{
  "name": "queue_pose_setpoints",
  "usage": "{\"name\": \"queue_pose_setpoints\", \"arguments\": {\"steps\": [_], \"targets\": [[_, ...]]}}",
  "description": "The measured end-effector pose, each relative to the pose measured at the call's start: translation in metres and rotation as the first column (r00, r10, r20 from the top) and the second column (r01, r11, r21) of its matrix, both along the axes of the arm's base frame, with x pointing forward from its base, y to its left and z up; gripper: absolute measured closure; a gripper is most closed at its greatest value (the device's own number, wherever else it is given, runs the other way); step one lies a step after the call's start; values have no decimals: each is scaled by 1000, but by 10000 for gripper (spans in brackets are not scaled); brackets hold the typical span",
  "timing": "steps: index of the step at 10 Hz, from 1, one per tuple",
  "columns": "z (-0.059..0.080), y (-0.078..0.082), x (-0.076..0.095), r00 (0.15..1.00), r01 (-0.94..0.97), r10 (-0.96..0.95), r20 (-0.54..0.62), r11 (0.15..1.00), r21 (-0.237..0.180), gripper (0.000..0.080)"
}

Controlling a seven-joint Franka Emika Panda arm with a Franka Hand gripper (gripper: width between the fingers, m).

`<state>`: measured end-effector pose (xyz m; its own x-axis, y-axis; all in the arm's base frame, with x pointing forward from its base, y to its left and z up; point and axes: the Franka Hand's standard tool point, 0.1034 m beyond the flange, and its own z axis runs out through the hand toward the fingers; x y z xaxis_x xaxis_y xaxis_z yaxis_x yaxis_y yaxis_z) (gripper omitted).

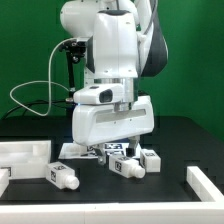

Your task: Assemble one leg

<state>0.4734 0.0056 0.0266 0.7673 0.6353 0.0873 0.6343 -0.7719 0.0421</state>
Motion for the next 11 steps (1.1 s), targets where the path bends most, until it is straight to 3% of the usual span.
{"name": "queue_pose_setpoints", "arguments": {"steps": [11], "targets": [[1,2,2,1000,8,-8,3,1000,1,150]]}}
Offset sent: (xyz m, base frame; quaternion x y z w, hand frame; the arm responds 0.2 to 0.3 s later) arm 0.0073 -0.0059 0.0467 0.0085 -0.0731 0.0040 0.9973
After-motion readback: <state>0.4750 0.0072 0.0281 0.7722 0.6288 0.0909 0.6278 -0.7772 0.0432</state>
